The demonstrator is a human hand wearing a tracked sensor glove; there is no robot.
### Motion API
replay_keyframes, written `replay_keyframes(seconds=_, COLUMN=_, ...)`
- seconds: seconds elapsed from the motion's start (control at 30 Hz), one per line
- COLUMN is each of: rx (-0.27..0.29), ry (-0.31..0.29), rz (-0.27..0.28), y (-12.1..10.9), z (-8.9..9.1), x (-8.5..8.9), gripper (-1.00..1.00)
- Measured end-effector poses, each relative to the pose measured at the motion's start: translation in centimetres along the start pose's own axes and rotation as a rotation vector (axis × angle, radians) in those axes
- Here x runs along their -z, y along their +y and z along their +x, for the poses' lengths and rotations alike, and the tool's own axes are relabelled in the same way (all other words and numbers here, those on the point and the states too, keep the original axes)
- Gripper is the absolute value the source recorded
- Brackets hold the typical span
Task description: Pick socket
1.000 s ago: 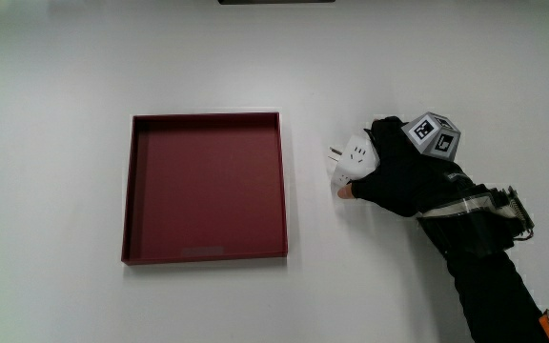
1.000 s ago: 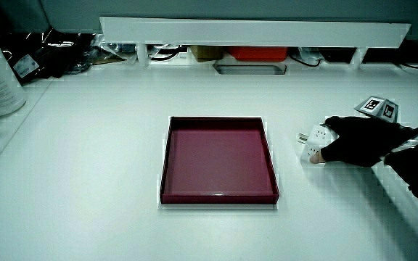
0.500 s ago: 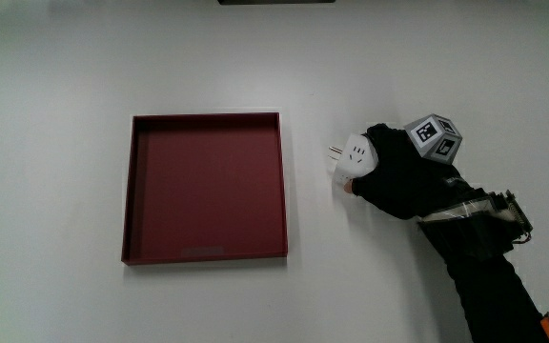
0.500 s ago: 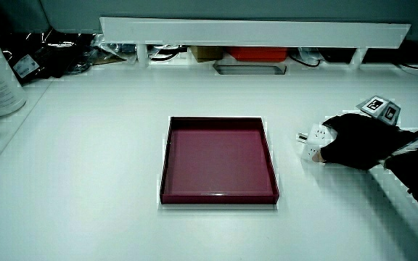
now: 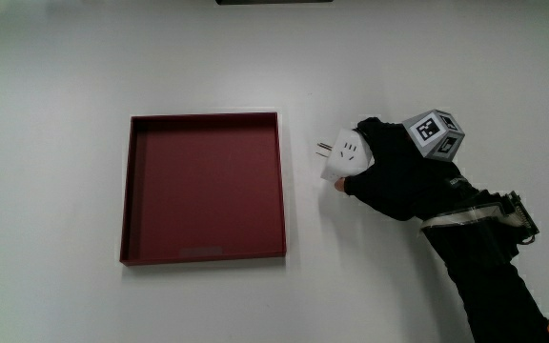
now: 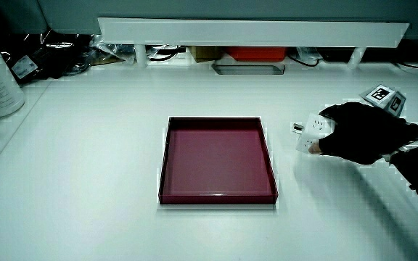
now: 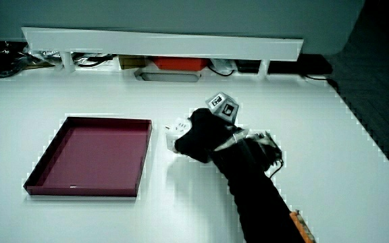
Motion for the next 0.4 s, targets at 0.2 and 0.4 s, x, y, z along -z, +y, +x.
replay_keyframes(seconds=0.2, rx=-0.103, ry=-0.005, rz=0.007, y=-0.4, z=-3.1, x=0.2, gripper=1.0)
replay_keyframes(seconds=0.4, rx=-0.197, ry=0.083, rz=-0.093, y=0.2, z=-5.5, x=1.8, gripper=1.0)
